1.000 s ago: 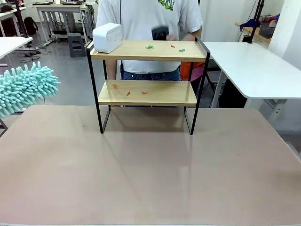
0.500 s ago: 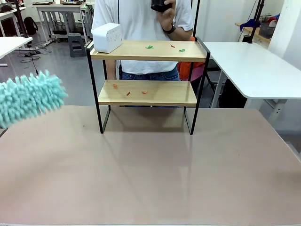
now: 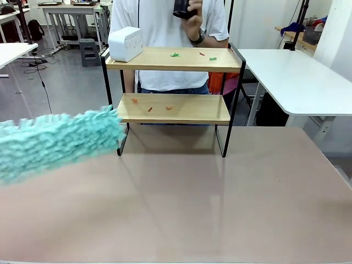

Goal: Clean the shelf.
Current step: Clean the specific tier of the Shelf with the Duster once objects are removed.

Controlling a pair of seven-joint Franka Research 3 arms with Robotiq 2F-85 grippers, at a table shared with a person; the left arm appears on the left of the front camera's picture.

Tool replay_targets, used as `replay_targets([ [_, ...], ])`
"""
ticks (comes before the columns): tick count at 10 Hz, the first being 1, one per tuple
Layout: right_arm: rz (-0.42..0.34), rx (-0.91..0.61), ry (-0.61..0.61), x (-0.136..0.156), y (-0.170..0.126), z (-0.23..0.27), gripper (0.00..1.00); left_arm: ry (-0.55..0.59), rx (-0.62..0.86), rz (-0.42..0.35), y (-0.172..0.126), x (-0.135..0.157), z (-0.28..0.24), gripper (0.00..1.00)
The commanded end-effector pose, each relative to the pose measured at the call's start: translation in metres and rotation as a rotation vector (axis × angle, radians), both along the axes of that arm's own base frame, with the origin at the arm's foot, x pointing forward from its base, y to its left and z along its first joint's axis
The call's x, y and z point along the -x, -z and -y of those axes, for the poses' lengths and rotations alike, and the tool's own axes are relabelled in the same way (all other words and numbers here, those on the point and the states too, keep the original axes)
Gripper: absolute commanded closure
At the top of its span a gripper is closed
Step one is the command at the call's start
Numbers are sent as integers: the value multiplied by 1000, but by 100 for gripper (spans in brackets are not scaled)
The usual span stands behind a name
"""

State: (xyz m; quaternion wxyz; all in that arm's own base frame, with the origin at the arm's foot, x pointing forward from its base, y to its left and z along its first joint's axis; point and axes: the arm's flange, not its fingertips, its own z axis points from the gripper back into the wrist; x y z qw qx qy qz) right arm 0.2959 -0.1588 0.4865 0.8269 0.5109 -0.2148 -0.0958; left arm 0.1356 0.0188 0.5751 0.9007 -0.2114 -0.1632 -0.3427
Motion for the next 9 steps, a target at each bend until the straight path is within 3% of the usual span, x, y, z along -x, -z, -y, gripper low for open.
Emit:
replay_targets([
  [1, 35, -9, -5, -2, 0, -1, 0, -116, -37, -47, 14, -19, 70, 88],
  [2, 35, -9, -5, -2, 0, -1, 0, -197, -15, -26, 16, -25, 92, 88],
  [4, 35, -9, -5, -2, 0, -1, 0, -165, 15, -164, 13, -43, 105, 88],
  [5, 35, -9, -5, -2, 0, -1, 0, -171, -19, -46, -4, -25, 95, 88],
  [7, 35, -9, -5, -2, 0, -1, 0, -171, -19, -46, -4, -25, 95, 88],
  [8, 35, -9, -5, -2, 0, -1, 0, -170, -26, -88, 2, -34, 107, 88],
  [9, 35, -9, -5, -2, 0, -1, 0, -250, 48, -53, 1, -27, 119, 88],
])
